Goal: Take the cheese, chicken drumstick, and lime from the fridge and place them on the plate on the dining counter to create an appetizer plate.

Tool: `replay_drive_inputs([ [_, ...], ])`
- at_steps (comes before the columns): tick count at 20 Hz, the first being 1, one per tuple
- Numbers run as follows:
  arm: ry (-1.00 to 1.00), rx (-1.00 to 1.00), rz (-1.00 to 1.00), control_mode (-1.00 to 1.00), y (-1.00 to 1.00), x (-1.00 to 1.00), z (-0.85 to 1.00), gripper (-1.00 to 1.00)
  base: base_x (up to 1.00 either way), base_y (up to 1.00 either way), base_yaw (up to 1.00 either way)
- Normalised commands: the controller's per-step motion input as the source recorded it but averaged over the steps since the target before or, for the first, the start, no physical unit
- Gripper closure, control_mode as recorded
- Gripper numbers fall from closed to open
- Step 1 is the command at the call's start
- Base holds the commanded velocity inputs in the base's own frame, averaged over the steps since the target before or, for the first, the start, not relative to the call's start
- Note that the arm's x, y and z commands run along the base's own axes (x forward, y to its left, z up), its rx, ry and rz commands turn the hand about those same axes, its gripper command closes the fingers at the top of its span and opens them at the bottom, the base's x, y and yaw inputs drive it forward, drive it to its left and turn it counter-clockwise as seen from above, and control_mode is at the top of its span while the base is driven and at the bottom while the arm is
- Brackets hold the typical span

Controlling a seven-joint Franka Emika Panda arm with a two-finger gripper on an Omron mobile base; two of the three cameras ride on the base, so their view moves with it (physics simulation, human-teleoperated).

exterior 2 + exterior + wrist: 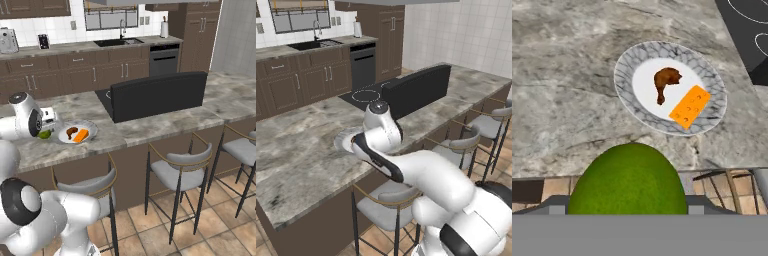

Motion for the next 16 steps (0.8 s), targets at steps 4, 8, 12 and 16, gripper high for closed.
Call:
replay_drive_inputs([
  [4,0.0,0.0,0.0,-1.0,0.5,1.0,-0.12,1.0,0.0,0.0,0.0],
  [8,0.0,0.0,-0.01,-1.0,0.25,0.89,-0.07,1.0,0.0,0.0,0.0],
  [12,0.0,0.0,-0.01,-1.0,0.23,0.88,-0.19,1.0,0.0,0.0,0.0],
  [16,0.0,0.0,0.0,-1.0,0.32,0.91,-0.32,1.0,0.0,0.0,0.0],
])
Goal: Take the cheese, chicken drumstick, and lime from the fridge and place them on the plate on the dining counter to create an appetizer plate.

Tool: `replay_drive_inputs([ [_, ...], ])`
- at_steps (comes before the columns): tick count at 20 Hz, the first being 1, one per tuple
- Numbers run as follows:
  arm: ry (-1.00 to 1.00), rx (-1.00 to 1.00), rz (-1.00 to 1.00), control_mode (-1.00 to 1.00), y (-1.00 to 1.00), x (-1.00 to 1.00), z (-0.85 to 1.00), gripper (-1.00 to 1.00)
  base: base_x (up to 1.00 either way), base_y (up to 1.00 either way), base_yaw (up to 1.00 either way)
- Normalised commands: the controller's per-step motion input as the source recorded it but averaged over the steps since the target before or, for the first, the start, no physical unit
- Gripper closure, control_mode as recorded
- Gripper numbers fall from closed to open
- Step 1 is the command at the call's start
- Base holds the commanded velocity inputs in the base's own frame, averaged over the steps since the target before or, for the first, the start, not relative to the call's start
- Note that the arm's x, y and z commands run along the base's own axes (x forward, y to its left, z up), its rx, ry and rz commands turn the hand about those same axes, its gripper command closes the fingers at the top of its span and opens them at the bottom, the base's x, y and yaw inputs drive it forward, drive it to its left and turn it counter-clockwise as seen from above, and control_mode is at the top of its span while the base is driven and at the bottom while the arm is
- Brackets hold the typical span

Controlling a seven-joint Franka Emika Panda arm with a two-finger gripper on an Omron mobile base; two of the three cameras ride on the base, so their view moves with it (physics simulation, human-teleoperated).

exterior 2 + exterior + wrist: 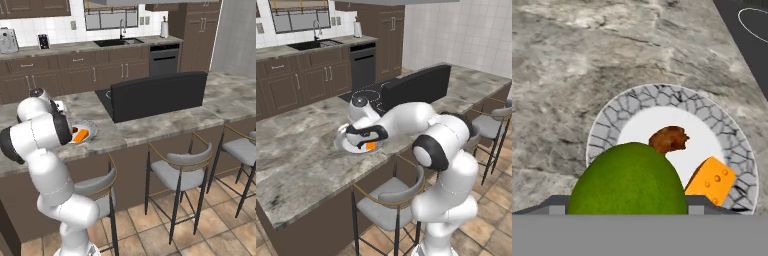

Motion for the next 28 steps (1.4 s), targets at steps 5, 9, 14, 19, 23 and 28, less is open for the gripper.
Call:
replay_drive_inputs([
  [5,0.0,0.0,0.0,-1.0,0.35,0.86,-0.39,1.0,0.0,0.0,0.0],
  [9,0.02,0.0,-0.01,-1.0,0.29,0.54,-0.54,1.0,0.0,0.0,0.0],
  [14,0.07,0.0,-0.07,-1.0,0.07,0.19,-0.55,1.0,0.0,0.0,0.0],
  [19,0.06,0.0,-0.09,-1.0,-0.07,0.33,-0.32,1.0,0.0,0.0,0.0],
  [23,0.01,0.0,-0.09,-1.0,-0.47,0.7,-0.15,1.0,0.0,0.0,0.0],
  [28,0.0,0.0,-0.09,-1.0,-0.58,0.56,-0.01,1.0,0.0,0.0,0.0],
])
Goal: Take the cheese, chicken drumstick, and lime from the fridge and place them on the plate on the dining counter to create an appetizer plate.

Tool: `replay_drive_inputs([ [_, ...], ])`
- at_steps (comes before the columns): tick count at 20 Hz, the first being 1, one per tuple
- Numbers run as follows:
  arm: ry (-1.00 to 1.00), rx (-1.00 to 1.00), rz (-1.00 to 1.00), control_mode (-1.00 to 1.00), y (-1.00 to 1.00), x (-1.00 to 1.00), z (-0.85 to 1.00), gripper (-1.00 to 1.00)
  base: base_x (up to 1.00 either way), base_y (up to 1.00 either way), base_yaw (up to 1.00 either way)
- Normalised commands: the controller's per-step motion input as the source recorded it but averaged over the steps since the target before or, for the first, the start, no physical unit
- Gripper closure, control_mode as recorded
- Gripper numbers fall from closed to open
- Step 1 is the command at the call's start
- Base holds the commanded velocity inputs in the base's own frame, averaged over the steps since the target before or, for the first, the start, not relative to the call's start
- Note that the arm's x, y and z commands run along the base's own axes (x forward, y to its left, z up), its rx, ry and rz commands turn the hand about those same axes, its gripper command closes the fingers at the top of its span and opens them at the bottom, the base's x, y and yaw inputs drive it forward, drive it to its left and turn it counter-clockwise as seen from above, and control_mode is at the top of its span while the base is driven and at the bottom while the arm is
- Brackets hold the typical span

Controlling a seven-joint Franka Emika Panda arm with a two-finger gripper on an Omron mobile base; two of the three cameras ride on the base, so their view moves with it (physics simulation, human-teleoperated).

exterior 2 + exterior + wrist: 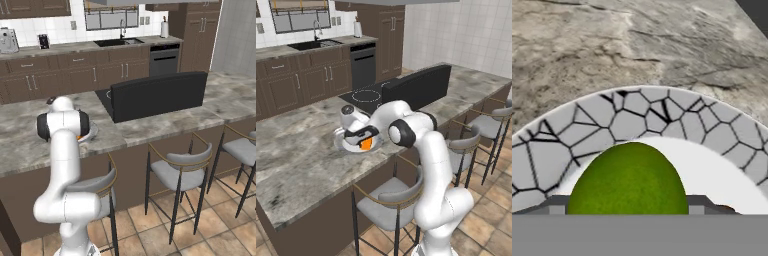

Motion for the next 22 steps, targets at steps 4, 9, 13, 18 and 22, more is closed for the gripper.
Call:
replay_drive_inputs([
  [4,0.0,0.0,-0.1,-1.0,-0.66,0.0,0.0,-1.0,0.0,0.0,0.0],
  [9,0.01,0.02,-0.08,-1.0,-0.54,-0.07,0.15,-1.0,0.0,0.0,0.0],
  [13,0.0,0.02,-0.05,-1.0,-0.38,-0.55,0.54,-1.0,0.0,0.0,0.0],
  [18,0.0,0.0,0.0,-1.0,0.0,-0.61,0.79,-1.0,0.0,0.0,0.0],
  [22,0.0,0.0,0.0,-1.0,0.0,-0.88,0.72,-1.0,0.0,0.0,0.0],
])
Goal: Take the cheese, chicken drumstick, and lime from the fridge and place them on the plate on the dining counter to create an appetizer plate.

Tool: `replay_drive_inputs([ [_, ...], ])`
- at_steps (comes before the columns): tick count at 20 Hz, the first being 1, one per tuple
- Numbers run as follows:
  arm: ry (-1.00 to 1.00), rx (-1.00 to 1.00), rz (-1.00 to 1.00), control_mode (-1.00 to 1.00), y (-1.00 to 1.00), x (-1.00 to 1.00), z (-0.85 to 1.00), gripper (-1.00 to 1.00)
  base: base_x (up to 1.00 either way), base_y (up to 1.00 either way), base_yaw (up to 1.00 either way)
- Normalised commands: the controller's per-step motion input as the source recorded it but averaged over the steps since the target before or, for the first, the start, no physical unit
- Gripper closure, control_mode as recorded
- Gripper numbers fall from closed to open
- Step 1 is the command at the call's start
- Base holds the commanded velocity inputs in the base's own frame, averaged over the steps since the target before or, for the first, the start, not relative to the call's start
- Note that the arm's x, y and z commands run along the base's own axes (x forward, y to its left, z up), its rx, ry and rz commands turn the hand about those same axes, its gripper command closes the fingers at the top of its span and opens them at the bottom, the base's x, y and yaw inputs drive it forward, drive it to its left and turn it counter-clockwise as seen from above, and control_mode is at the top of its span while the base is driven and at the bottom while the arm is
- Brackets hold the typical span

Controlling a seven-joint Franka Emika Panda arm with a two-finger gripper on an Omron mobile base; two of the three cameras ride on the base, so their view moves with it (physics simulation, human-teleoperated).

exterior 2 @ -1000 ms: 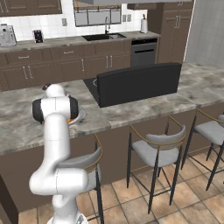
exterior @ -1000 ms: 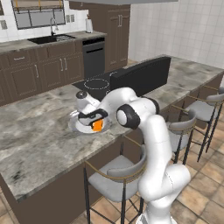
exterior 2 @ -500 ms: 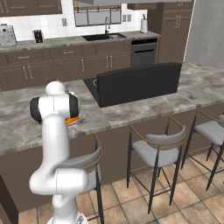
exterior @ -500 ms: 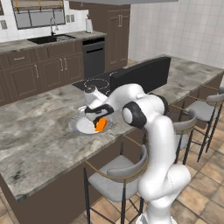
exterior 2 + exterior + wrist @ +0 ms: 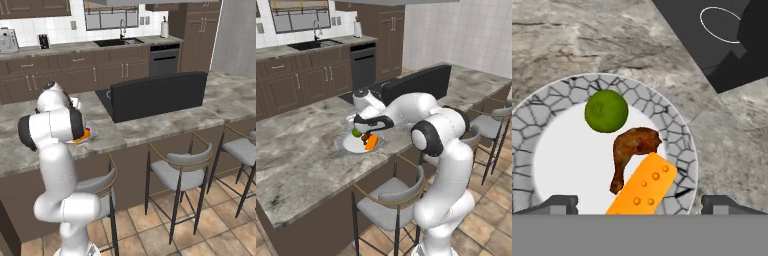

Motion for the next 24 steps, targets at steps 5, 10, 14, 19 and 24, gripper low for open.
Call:
replay_drive_inputs([
  [5,-0.12,0.0,-0.02,-1.0,-0.35,-1.0,0.57,-1.0,0.0,0.0,0.0],
  [10,-0.14,0.04,-0.12,-1.0,-0.83,-1.0,0.43,-1.0,0.0,0.0,0.0],
  [14,-0.14,0.05,-0.14,-1.0,-0.79,-1.0,0.44,-1.0,0.0,0.0,0.0],
  [19,-0.11,0.06,-0.12,-1.0,-0.63,-1.0,0.44,-1.0,0.0,0.0,0.0],
  [24,-0.02,0.06,-0.09,-1.0,-0.38,-1.0,0.26,-1.0,0.0,0.0,0.0],
])
